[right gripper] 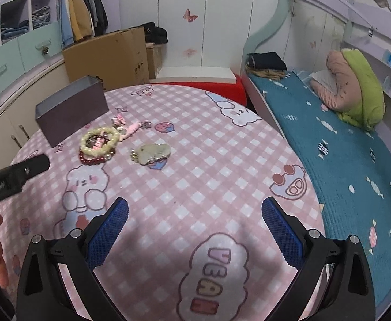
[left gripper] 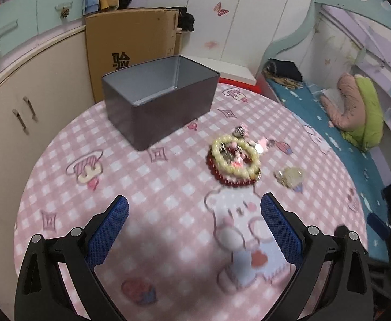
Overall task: Organize jewelry
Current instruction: 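Reach the left tool to the cream bead bracelet and close on it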
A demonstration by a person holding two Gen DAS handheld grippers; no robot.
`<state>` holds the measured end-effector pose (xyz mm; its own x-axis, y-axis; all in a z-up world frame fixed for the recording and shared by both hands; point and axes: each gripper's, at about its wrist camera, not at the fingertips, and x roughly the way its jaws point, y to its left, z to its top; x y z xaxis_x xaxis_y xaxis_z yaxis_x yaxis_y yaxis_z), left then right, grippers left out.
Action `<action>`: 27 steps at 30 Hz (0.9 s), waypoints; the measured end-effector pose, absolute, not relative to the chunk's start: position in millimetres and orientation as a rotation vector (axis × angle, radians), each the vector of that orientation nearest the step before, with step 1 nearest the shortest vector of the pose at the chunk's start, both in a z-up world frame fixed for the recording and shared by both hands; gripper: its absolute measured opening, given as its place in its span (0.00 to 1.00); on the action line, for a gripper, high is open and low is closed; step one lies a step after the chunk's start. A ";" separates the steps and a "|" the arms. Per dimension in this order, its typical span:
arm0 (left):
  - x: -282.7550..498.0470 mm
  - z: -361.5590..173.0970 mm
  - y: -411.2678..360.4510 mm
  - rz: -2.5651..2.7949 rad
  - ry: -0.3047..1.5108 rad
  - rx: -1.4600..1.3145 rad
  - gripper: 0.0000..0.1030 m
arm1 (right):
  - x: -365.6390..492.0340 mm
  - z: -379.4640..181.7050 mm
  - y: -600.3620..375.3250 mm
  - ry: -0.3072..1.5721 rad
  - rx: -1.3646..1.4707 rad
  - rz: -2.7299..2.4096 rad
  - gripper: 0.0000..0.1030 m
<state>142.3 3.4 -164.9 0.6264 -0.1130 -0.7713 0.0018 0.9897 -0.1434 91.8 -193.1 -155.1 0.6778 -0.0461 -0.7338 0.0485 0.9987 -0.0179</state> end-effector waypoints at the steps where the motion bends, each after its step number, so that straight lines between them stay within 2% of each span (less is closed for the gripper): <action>1: 148.7 -165.9 1.0 -0.062 0.897 -0.124 0.93 | 95.2 -156.6 -194.3 0.827 0.004 -0.052 0.94; 11: 203.9 -183.3 -11.4 -0.006 0.934 -0.052 0.92 | 128.9 -164.2 -205.6 0.841 0.029 -0.031 0.94; 13: 211.2 -186.1 -12.0 -0.003 0.938 -0.042 0.80 | 133.9 -166.0 -206.9 0.845 0.036 -0.023 0.94; 14: 214.7 -188.0 -11.5 -0.008 0.949 -0.042 0.66 | 136.2 -167.0 -207.3 0.847 0.039 -0.019 0.94; 15: 218.3 -190.9 -10.7 -0.015 0.967 -0.046 0.60 | 137.3 -167.9 -207.8 0.848 0.040 -0.017 0.94; 18: 220.8 -195.2 -12.4 -0.029 0.981 -0.036 0.55 | 142.4 -170.2 -208.4 0.852 0.044 -0.010 0.94; 21: 220.8 -196.3 -13.0 -0.031 0.973 -0.016 0.55 | 147.8 -171.6 -209.8 0.856 0.050 -0.008 0.94; 23: 220.9 -195.2 -12.9 -0.052 0.964 -0.012 0.44 | 150.2 -171.9 -210.6 0.857 0.052 -0.008 0.94; 24: 221.4 -195.1 -12.2 -0.067 0.966 -0.023 0.34 | 151.1 -172.0 -211.0 0.857 0.051 -0.009 0.94; 25: 222.7 -194.4 -11.7 -0.077 0.968 -0.031 0.29 | 152.0 -171.7 -211.3 0.855 0.053 -0.010 0.94; 27: 223.1 -194.1 -14.1 -0.095 0.961 -0.018 0.23 | 152.9 -171.5 -210.7 0.855 0.055 -0.006 0.94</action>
